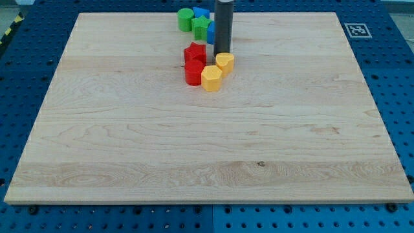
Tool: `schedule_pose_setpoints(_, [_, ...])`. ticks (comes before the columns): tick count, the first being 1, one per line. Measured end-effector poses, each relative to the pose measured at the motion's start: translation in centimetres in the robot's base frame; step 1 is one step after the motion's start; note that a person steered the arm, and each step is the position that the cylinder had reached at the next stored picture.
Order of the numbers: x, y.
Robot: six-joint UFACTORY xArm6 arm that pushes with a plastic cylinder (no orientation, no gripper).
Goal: Push the yellow hexagon towards the bottom right
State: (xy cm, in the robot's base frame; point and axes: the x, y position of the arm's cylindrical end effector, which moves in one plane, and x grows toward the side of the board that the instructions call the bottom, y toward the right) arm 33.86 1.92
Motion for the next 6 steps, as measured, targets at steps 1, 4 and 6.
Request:
schedule_pose_setpoints(1, [3.3,-2.9])
schedule_pose_setpoints(4, [5.1,-5.6])
schedule_pose_setpoints(6, [6.9,-2.2])
